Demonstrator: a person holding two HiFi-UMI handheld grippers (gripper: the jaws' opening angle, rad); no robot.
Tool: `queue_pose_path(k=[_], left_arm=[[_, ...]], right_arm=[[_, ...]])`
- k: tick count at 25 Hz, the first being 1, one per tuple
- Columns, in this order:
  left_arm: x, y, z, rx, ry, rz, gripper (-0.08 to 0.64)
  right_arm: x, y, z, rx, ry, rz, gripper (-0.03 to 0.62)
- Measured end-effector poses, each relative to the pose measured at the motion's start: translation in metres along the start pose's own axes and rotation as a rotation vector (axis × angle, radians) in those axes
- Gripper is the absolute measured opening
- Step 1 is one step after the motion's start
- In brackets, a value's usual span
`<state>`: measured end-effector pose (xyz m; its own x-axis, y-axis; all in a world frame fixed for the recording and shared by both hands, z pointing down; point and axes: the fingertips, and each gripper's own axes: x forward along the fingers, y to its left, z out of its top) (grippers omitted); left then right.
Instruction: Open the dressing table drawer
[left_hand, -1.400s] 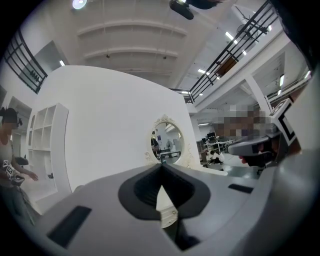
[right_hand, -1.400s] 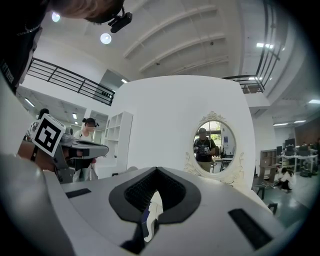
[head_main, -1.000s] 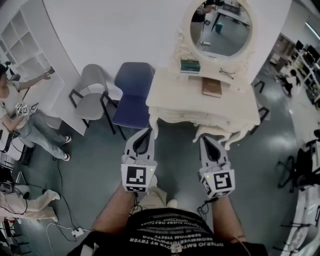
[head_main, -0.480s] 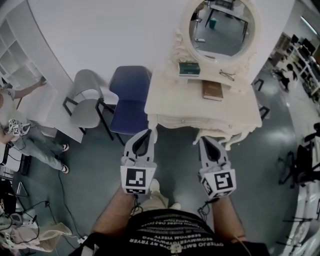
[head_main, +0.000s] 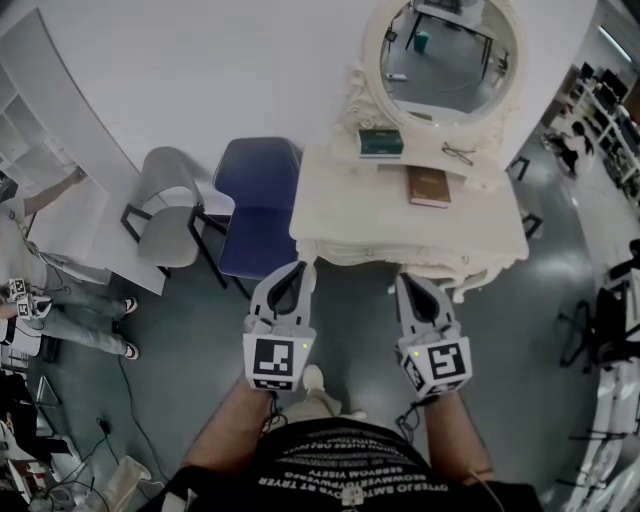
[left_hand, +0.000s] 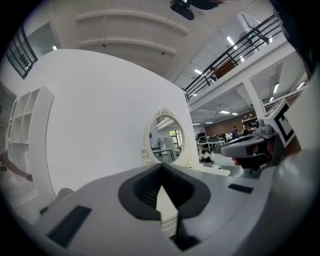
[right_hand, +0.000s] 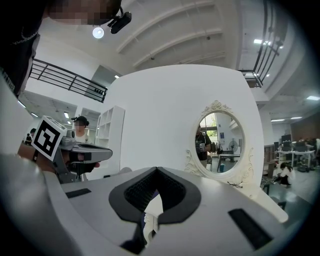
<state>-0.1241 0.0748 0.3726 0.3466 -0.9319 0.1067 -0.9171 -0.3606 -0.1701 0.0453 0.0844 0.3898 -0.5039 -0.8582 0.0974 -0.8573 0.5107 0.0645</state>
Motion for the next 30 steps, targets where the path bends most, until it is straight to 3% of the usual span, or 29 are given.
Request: queue_pose_path(k=[16, 20, 30], left_arm=[[0.034, 0.025, -0.001, -0.006, -0.002, -0.046, 0.003], [0.043, 0.034, 0.001, -0.049, -0.023, -0.051, 0.002], [0.067, 0.057, 0.004, 0.003, -0.038, -0.109, 0.002]], right_arm=[[0.034, -0.006, 0.008, 0.0, 0.006, -0.046, 0.002], [0.044, -0.006, 0.009, -0.003, 0.016, -0.062, 0.002], [0.067, -0.008, 0.022, 0.001, -0.002, -0.122, 0.002]])
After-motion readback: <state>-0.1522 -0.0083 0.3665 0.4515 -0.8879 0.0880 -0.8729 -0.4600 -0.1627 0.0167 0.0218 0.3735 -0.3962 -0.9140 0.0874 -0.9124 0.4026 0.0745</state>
